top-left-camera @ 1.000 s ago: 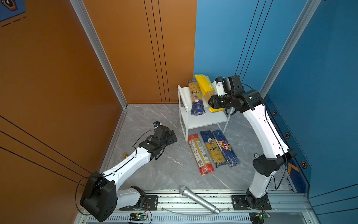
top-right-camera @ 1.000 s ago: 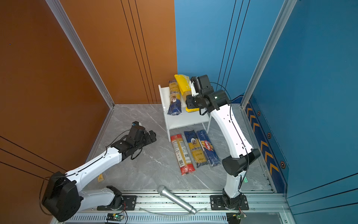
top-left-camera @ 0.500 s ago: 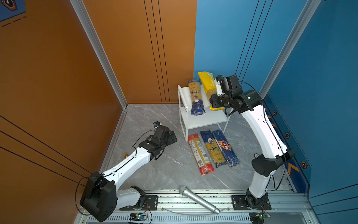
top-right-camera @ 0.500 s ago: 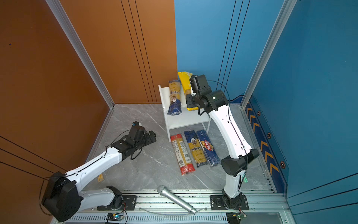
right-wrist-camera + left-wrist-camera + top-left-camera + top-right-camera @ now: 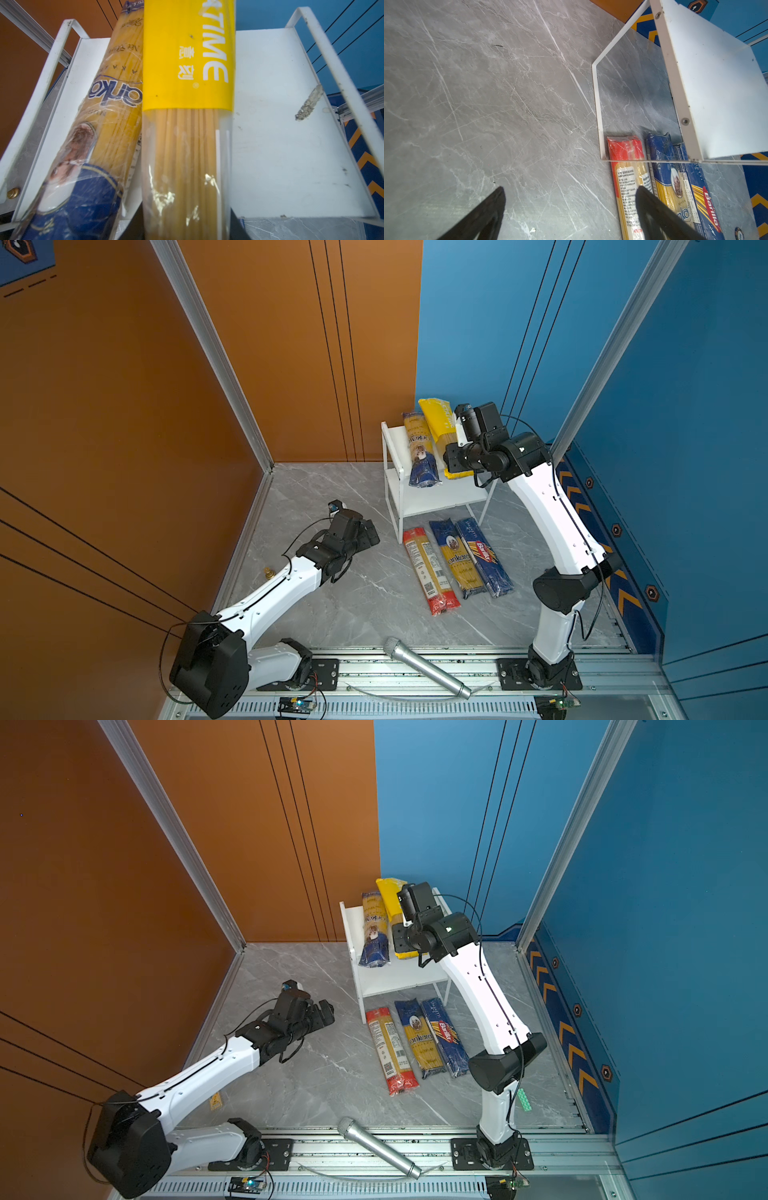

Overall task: Arrange pasta packages on shelves
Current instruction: Place the pasta bag on the shelf.

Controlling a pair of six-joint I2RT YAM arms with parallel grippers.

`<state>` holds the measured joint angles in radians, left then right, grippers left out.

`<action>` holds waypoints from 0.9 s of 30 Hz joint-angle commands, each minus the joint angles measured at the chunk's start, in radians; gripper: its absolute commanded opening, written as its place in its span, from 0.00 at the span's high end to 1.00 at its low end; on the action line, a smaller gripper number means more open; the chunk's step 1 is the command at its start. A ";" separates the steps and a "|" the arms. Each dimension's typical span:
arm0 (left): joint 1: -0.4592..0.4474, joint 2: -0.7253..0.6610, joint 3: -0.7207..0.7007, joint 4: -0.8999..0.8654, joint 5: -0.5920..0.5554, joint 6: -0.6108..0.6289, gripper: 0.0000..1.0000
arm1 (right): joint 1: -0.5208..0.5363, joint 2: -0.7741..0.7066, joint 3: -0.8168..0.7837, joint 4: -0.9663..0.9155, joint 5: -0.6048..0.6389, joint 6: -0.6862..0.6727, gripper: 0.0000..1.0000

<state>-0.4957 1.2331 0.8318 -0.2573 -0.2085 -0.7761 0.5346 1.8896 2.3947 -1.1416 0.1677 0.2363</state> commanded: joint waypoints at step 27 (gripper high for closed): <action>0.013 -0.037 0.009 -0.035 -0.030 0.015 0.02 | 0.018 -0.002 0.030 0.069 0.001 -0.005 0.33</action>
<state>-0.4953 1.2140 0.8318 -0.2653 -0.2169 -0.7757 0.5446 1.8915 2.3947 -1.1175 0.1841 0.2470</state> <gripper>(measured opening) 0.979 0.648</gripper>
